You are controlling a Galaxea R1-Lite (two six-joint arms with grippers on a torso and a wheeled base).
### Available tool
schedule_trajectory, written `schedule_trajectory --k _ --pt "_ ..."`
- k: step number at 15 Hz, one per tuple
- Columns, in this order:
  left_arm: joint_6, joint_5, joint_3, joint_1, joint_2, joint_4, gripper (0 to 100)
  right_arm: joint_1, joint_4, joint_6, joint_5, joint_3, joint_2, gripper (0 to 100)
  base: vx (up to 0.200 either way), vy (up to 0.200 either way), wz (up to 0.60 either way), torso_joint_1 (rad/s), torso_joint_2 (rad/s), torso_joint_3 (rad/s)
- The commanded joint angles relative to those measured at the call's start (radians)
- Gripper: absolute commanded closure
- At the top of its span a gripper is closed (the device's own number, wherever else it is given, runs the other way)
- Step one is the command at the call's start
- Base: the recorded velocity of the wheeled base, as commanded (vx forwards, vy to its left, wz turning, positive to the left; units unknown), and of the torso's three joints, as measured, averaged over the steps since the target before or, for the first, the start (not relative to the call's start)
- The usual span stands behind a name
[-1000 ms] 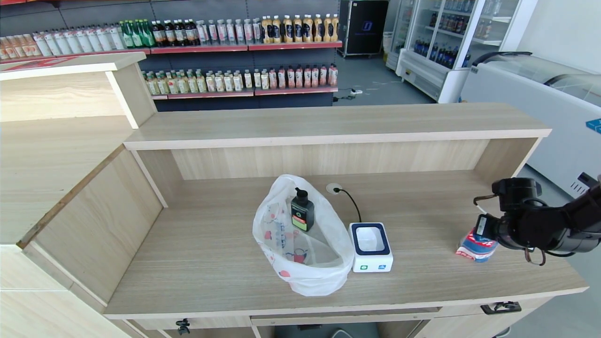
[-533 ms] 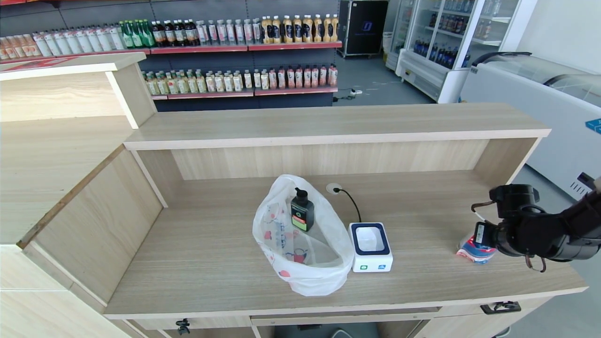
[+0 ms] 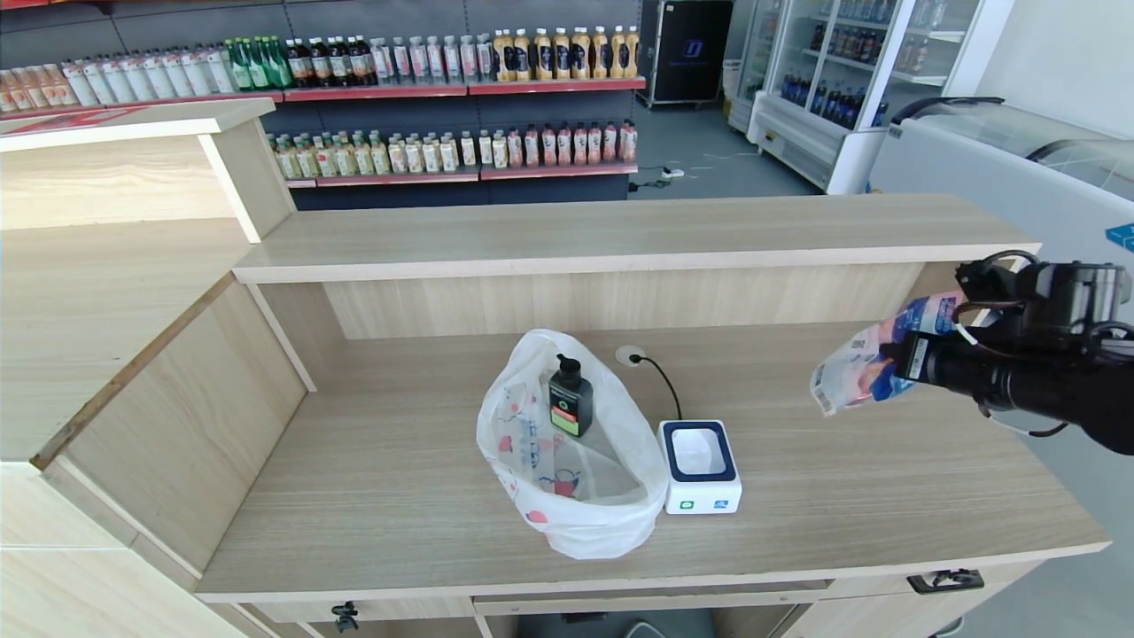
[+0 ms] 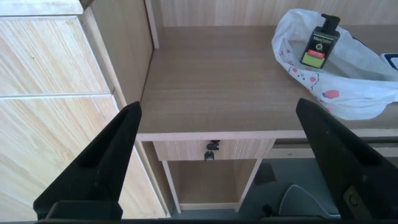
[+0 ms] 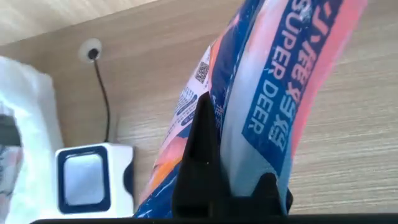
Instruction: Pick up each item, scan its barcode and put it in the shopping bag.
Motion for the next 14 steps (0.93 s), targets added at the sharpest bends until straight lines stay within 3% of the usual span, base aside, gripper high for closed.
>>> schedule_trajectory --k 1,3,4,7,9,12,14 --pt "0.0 0.0 0.0 0.0 0.002 0.0 0 -0.029 0.128 -0.002 0.219 -0.005 -0.246 100 0.0 0.0 0.0 0.0 0.0 0.0" --pt "0.0 0.0 0.0 0.0 0.002 0.0 0 -0.035 0.128 0.023 0.358 -0.003 -0.292 100 0.0 0.0 0.0 0.0 0.0 0.0" --pt "0.0 0.0 0.0 0.0 0.002 0.0 0 -0.038 0.122 0.078 0.492 -0.014 -0.335 100 0.0 0.0 0.0 0.0 0.0 0.0" --pt "0.0 0.0 0.0 0.0 0.002 0.0 0 -0.023 0.122 0.185 0.676 -0.091 -0.39 100 0.0 0.0 0.0 0.0 0.0 0.0" --pt "0.0 0.0 0.0 0.0 0.002 0.0 0 0.032 0.106 0.23 0.705 -0.105 -0.403 100 0.0 0.0 0.0 0.0 0.0 0.0" --pt "0.0 0.0 0.0 0.0 0.002 0.0 0 0.123 -0.065 0.284 0.702 -0.095 -0.366 100 0.0 0.0 0.0 0.0 0.0 0.0" --pt "0.0 0.002 0.0 0.0 0.002 0.0 0 0.146 -0.072 0.31 0.705 -0.079 -0.37 100 0.0 0.0 0.0 0.0 0.0 0.0"
